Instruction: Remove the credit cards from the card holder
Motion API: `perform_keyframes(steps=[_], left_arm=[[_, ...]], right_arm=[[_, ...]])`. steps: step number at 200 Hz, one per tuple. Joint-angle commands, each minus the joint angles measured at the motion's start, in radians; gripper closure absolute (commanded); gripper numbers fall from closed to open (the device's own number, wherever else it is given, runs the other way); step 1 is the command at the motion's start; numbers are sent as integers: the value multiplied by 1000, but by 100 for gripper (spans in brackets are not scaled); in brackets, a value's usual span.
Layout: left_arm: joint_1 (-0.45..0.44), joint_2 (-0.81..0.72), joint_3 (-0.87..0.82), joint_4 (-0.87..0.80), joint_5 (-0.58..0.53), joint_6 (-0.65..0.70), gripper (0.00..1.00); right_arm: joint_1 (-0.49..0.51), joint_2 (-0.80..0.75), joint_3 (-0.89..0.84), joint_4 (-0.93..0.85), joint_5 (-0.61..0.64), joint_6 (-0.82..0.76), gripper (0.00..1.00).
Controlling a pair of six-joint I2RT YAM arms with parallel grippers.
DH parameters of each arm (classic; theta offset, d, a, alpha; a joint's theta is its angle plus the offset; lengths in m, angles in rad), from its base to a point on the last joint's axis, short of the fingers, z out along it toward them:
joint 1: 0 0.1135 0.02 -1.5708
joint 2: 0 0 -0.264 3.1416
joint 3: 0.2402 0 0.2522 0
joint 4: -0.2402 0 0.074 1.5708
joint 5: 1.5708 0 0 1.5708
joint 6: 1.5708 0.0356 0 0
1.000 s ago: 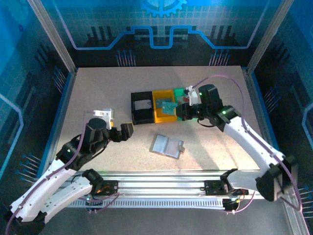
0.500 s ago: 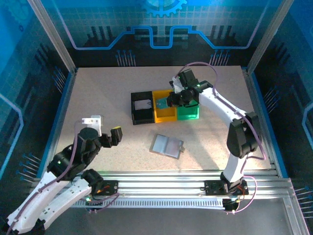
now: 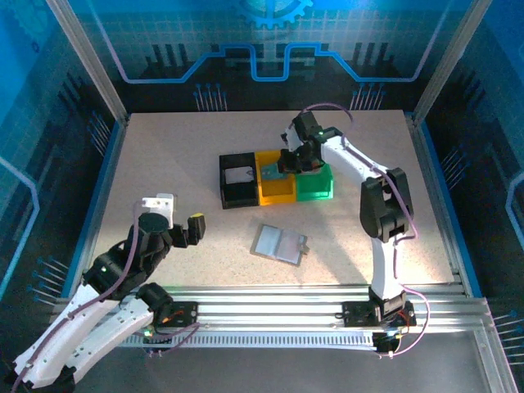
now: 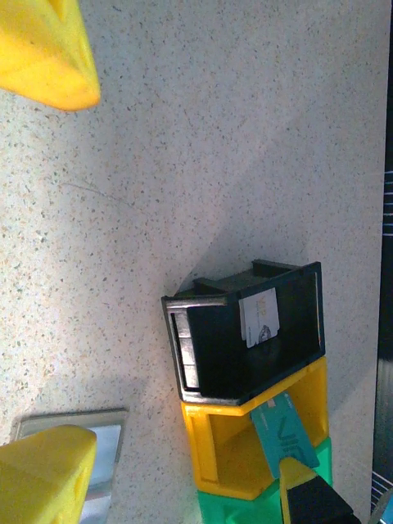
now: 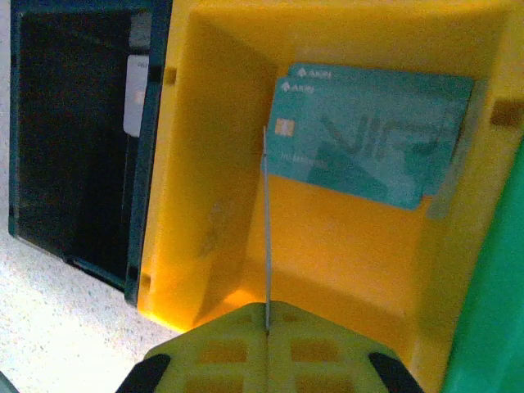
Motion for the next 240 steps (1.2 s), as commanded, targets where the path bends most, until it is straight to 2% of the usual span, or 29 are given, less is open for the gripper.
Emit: perform_keyframes(steps=[1,78,175,240], left_arm=[[9,-6,-11,29,-31,29,1],[15,-5,-13,31,-39,33,1],[25,-2,-14,36,-37,35,1],[26,-1,-14,34,-36,35,1]], right_arm=[[-14,53,75,-40,-44,1,100],[-24,148,133,-21,-108,34,100],[-42,190,154,15,-111,78,100],[-43,227,199,-22,-116,73,100]])
